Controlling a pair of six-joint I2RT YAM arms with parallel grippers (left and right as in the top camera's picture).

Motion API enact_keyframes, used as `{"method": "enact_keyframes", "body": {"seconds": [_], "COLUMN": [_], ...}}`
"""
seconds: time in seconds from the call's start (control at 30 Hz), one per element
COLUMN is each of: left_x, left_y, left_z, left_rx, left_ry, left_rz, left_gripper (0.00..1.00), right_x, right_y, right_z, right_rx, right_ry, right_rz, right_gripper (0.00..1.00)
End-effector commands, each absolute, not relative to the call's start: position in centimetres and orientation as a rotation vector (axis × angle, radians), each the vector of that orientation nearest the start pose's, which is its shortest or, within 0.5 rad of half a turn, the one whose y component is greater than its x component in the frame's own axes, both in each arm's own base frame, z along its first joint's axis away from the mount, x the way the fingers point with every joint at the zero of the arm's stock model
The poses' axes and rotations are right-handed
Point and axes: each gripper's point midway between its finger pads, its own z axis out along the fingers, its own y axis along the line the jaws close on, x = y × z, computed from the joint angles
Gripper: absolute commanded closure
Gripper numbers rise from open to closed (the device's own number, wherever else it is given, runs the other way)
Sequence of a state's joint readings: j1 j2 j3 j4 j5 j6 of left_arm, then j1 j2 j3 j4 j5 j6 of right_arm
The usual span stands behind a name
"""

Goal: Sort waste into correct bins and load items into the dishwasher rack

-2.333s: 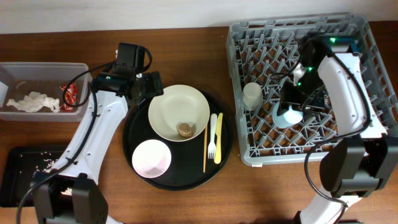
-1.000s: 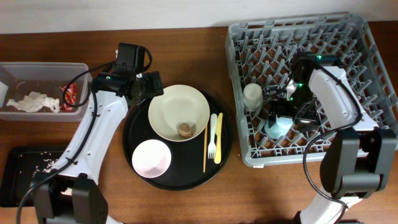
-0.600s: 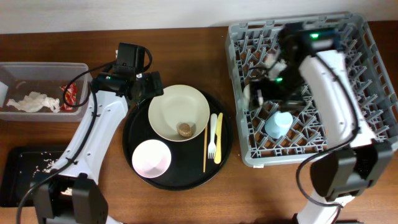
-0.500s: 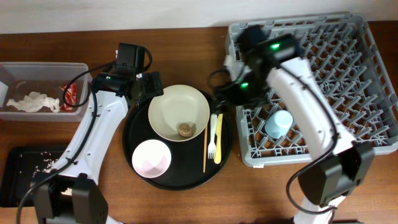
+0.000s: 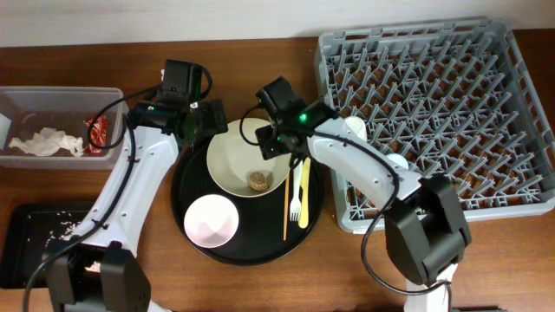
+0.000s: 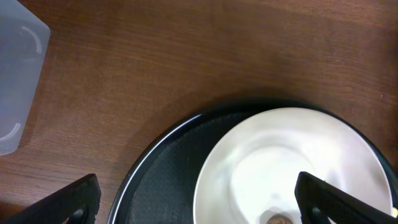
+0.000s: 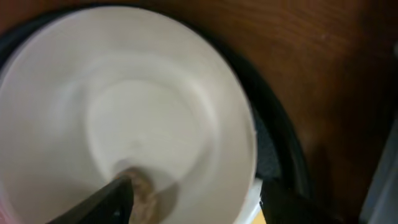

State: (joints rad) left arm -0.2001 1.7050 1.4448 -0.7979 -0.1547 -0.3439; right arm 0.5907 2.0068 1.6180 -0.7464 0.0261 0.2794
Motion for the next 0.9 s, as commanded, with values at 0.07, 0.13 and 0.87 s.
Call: {"method": "enact_keyframes", "body": {"seconds": [0.07,0.13,0.87], "left_x": [42.6,42.5,42.6], "left_y": [-5.7,-5.7,-5.7], "left_z": [16.9,16.9,16.9], "left_rx": [-0.247,-0.247,-0.247], "left_ry": [2.567,2.567,2.567], "left_rz": [0.013,0.013,0.013], "left_gripper": [0.00,0.01,0.01], "right_x": [41.9,41.9,40.4], "right_y": [25.3,25.2,24.1], "right_z": [6.2,5.8,2.3], "right_rx": [-0.331,-0.329,-0.337], "right_ry": [2.628,2.623,2.704], "right_rz": [0.179,0.178,0.116], "right_gripper": [0.32,0.33,0.50]}}
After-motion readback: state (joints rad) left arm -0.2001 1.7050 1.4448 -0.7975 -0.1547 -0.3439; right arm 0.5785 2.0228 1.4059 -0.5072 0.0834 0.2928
